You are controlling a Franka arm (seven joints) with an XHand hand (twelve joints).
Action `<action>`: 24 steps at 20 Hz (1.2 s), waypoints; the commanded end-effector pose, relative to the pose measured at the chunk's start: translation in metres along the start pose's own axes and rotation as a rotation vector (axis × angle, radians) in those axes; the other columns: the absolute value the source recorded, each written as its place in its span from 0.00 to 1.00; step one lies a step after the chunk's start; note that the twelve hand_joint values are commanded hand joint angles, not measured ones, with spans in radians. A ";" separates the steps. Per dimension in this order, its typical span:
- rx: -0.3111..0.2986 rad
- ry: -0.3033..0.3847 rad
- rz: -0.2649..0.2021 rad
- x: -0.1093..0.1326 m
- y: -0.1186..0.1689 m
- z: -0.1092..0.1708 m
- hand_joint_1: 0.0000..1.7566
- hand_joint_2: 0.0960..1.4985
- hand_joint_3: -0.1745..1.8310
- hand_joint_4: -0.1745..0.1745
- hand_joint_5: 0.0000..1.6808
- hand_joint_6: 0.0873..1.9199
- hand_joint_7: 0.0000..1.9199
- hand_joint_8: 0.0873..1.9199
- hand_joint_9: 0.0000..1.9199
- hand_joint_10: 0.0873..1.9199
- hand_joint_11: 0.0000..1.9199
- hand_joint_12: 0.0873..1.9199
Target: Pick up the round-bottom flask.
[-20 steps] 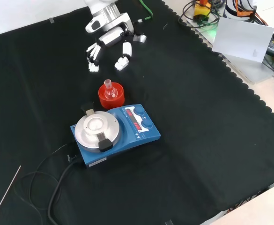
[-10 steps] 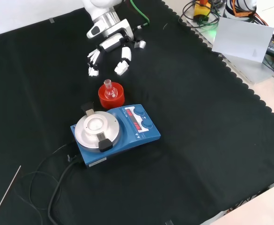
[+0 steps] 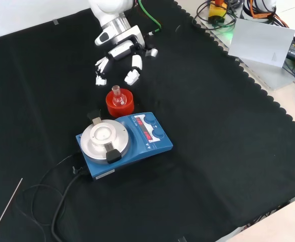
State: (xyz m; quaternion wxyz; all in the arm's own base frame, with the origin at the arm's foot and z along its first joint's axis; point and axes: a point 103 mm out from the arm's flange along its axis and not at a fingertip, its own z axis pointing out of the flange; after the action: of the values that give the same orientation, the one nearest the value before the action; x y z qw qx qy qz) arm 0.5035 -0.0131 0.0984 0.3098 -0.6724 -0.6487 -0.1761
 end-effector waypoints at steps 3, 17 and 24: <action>-0.007 0.014 0.001 -0.001 0.004 0.011 0.49 0.35 0.40 0.49 0.32 0.00 0.18 0.26 0.25 0.28 0.01 0.70; -0.029 0.032 -0.013 -0.004 0.010 0.021 0.52 0.34 0.41 0.49 0.37 0.00 0.20 0.27 0.26 0.27 0.02 0.70; -0.038 0.025 -0.014 -0.005 0.012 0.025 0.52 0.34 0.42 0.50 0.39 0.00 0.20 0.27 0.27 0.27 0.02 0.70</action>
State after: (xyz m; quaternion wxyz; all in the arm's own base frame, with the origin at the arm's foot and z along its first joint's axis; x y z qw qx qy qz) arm 0.5101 -0.0009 0.0763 0.3052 -0.6706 -0.6463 -0.1985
